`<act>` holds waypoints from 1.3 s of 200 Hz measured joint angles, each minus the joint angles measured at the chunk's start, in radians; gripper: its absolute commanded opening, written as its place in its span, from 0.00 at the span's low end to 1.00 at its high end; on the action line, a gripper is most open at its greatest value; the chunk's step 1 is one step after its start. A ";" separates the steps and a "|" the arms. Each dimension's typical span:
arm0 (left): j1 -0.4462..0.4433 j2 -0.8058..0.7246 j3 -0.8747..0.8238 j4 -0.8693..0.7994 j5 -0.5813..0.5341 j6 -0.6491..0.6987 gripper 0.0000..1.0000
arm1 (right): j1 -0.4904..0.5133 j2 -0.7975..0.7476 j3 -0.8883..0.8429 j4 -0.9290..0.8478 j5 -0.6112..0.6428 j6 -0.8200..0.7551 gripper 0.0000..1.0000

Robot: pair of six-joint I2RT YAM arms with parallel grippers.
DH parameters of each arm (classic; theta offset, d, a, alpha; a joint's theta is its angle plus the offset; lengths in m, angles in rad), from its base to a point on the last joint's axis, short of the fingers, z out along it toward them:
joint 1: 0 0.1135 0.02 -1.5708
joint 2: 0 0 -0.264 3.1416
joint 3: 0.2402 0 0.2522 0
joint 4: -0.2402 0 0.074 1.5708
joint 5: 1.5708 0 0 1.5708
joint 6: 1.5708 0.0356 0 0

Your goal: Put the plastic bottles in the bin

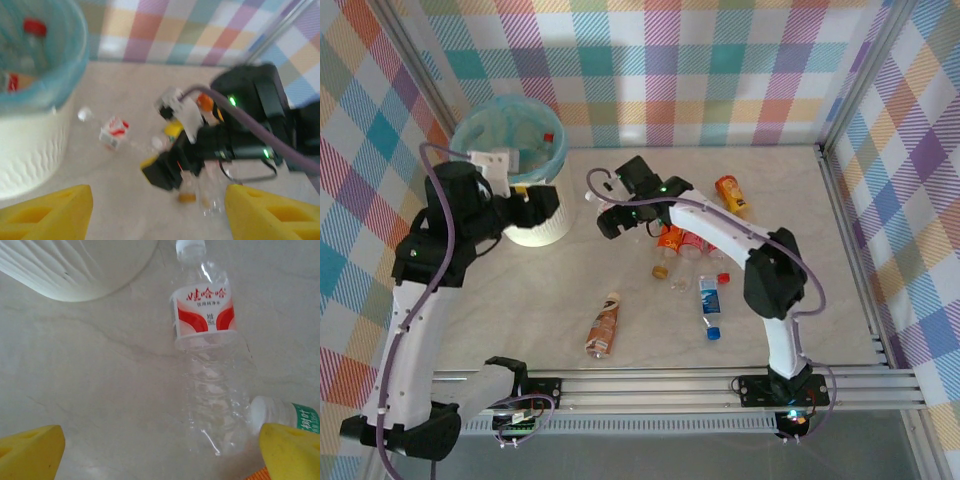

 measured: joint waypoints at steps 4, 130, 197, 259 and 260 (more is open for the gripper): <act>0.000 -0.008 -0.012 -0.003 0.003 -0.003 0.72 | 0.000 0.013 0.011 -0.008 0.004 -0.005 0.99; -0.003 -0.058 -0.072 -0.046 0.026 -0.003 0.75 | -0.009 0.346 0.268 -0.148 0.101 -0.080 0.96; -0.003 -0.059 -0.072 -0.046 0.024 -0.003 0.75 | -0.008 0.380 0.289 -0.178 0.071 -0.083 0.69; -0.003 -0.059 -0.072 -0.053 0.012 -0.004 0.75 | -0.009 0.344 0.282 -0.181 0.033 -0.058 0.58; -0.003 -0.059 -0.072 -0.053 0.012 -0.004 0.75 | -0.009 0.339 0.280 -0.180 0.031 -0.057 0.57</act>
